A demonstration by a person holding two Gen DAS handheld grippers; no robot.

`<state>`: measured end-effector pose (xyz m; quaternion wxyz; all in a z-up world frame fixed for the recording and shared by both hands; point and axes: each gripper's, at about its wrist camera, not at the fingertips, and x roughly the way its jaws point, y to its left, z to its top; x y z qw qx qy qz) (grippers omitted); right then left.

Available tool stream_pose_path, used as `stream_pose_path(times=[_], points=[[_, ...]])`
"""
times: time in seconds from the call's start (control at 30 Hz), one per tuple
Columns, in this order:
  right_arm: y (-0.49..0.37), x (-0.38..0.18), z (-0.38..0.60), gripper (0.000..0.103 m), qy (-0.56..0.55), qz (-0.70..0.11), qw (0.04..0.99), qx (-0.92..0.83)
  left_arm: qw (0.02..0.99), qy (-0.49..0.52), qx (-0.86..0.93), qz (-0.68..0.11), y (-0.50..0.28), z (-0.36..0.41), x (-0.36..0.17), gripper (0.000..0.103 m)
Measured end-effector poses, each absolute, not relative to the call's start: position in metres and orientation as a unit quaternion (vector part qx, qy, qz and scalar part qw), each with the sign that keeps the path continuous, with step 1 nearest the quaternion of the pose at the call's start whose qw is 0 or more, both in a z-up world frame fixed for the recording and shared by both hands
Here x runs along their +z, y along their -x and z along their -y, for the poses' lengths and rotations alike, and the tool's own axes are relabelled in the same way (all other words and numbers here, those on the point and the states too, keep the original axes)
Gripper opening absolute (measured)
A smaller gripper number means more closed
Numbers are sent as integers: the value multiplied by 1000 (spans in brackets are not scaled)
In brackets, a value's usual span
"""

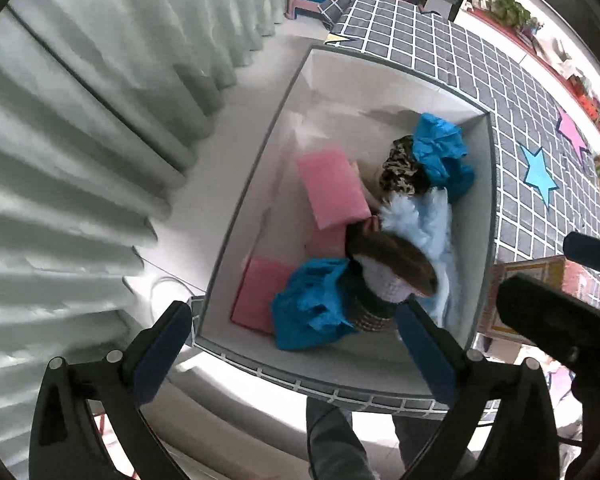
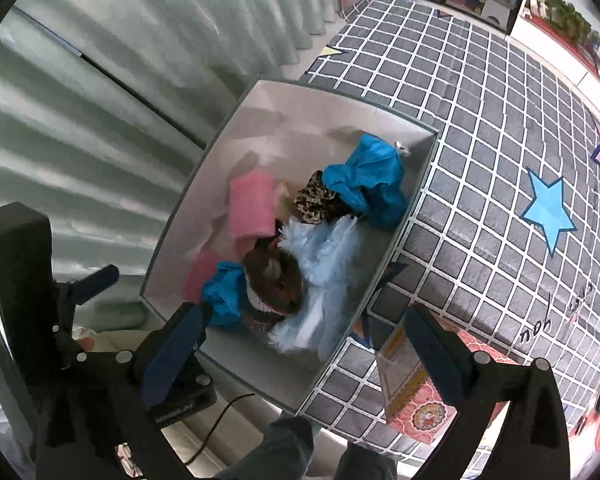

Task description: Organize soft objects

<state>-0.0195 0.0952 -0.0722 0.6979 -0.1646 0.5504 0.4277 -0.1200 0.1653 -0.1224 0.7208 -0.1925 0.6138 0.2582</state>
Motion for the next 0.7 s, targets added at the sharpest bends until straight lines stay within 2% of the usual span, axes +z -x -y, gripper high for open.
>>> stream_pose_path(times=[0.7], points=[[34,-58,-84,102,166,-539,709,423,736,172,232,-612,139,-148,-97,103]])
